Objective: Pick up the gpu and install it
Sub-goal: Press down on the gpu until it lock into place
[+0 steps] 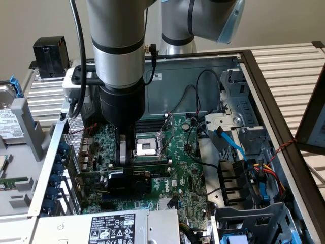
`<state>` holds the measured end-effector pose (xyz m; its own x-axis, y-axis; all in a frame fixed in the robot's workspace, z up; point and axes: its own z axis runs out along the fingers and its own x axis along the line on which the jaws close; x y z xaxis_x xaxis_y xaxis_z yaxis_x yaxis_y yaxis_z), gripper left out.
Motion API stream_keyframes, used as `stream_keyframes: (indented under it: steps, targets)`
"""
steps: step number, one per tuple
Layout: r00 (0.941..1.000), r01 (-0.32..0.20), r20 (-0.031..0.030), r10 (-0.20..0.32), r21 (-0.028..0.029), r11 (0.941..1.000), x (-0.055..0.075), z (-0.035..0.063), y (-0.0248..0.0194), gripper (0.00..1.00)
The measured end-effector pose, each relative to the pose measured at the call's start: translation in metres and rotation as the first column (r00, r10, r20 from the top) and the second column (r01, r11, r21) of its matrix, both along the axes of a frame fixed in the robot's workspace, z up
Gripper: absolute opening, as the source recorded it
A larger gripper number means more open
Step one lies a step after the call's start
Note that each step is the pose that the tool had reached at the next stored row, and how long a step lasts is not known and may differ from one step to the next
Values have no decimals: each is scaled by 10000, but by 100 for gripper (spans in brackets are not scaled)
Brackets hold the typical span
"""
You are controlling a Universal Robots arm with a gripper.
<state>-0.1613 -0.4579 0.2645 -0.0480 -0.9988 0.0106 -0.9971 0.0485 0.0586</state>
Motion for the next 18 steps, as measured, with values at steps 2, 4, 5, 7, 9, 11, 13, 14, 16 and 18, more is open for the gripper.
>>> stream_keyframes:
  steps: [2, 4, 5, 7, 9, 11, 13, 14, 16, 18]
  targets:
    - [10000, -1, -6, 1, 20, 10000, -6, 4, -7, 11]
    - [10000, 5, -3, -5, 43, 10000, -21, 53, -17, 11]
    - [10000, 3, -13, -3, 26, 10000, -27, 103, -25, 11]
    - [10000, 1, -13, -1, 26, 10000, -32, 194, -36, 11]
    - [10000, 1, -15, -1, 22, 10000, -42, 284, -41, 11]
    - [10000, 1, -16, -1, 21, 10000, -71, 379, -41, 11]
    - [10000, 1, -16, -1, 21, 10000, -106, 459, -41, 11]
    - [10000, 1, -16, -1, 22, 10000, -106, 459, -41, 11]
    - [10000, -1, -15, 1, 23, 10000, -106, 458, -41, 11]
    - [10000, -1, -15, 1, 24, 10000, -106, 458, -41, 11]
